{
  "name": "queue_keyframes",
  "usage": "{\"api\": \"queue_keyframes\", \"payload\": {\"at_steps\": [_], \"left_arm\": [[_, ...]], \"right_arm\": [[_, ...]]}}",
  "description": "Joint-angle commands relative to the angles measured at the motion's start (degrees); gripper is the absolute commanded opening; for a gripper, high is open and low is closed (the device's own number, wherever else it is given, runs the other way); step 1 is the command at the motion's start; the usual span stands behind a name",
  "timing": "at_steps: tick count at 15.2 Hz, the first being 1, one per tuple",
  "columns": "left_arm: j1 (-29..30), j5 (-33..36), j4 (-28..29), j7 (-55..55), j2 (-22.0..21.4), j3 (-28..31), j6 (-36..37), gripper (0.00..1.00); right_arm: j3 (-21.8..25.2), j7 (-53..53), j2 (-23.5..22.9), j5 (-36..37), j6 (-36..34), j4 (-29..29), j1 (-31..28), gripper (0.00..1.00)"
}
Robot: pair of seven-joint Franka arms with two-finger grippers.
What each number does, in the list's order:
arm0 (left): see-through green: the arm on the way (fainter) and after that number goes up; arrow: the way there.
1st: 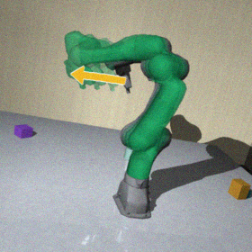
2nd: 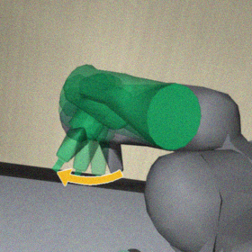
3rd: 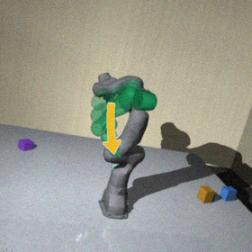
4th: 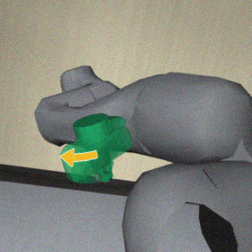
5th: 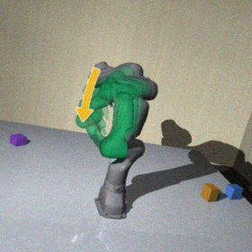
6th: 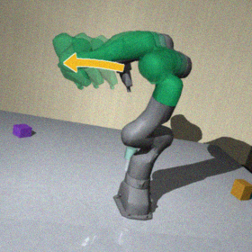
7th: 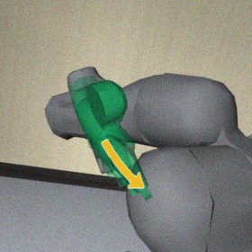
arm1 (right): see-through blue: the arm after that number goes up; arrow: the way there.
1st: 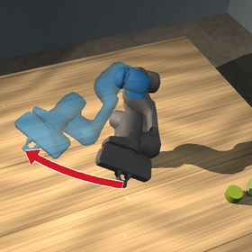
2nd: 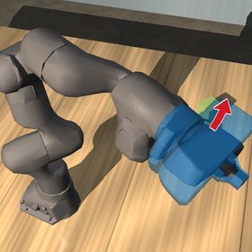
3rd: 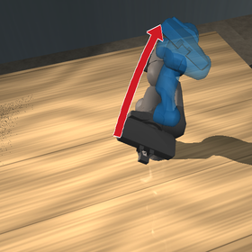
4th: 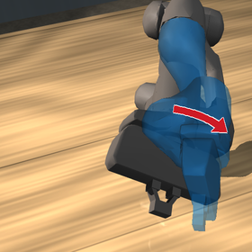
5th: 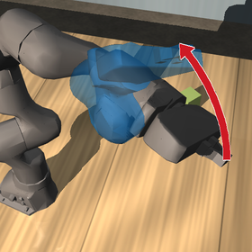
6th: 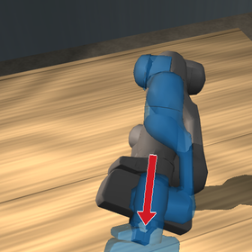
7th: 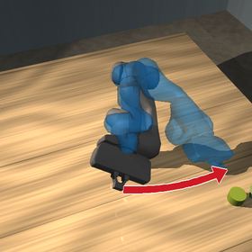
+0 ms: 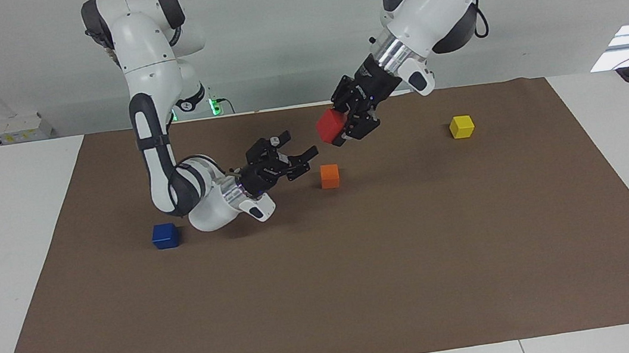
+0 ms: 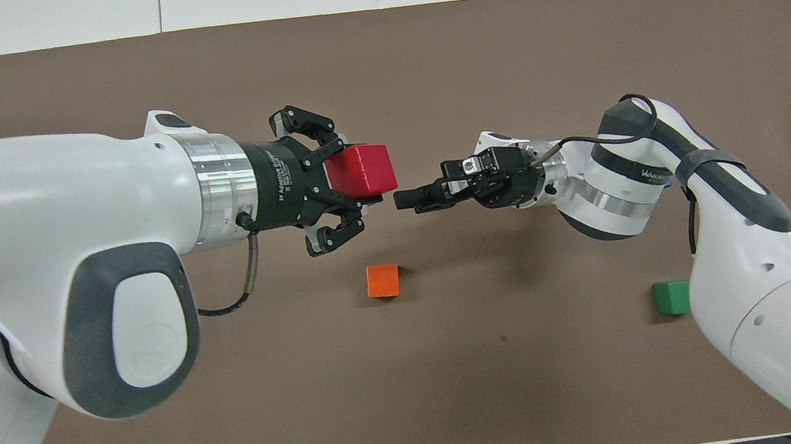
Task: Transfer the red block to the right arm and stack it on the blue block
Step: 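Carry the red cube toward the right gripper with the left gripper, then close the right gripper on the red cube while the left gripper opens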
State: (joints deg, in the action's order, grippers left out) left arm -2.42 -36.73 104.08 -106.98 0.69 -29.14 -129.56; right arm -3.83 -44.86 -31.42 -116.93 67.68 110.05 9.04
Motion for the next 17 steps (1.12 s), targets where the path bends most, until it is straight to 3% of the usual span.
{"api": "queue_keyframes", "payload": {"at_steps": [1, 7, 9, 16, 17], "left_arm": [[-3.29, -1.85, 5.69, -0.95, -3.67, 0.67, -5.18, 0.0], [-3.9, -4.3, 7.8, 1.76, -2.89, 0.49, -6.05, 0.0], [-5.66, -7.29, 8.06, 4.92, -1.49, 0.58, -9.9, 0.0], [-7.78, -8.01, 8.07, 5.55, 1.51, 0.58, -16.15, 0.0], [-8.21, -8.01, 8.15, 5.55, 1.68, 0.58, -16.68, 0.0]], "right_arm": [[-0.04, -1.72, 0.48, -1.11, 2.1, 0.43, 0.45, 1.0], [-0.04, -1.81, 0.48, -1.11, 2.72, 0.34, 0.45, 1.0], [-0.04, -1.81, 0.48, -1.11, 2.72, 0.43, 0.54, 1.0], [-0.12, -1.81, 0.48, -1.11, 3.25, 0.43, 0.8, 1.0], [-0.12, -1.81, 0.48, -1.11, 3.68, 0.35, 0.8, 0.94]]}}
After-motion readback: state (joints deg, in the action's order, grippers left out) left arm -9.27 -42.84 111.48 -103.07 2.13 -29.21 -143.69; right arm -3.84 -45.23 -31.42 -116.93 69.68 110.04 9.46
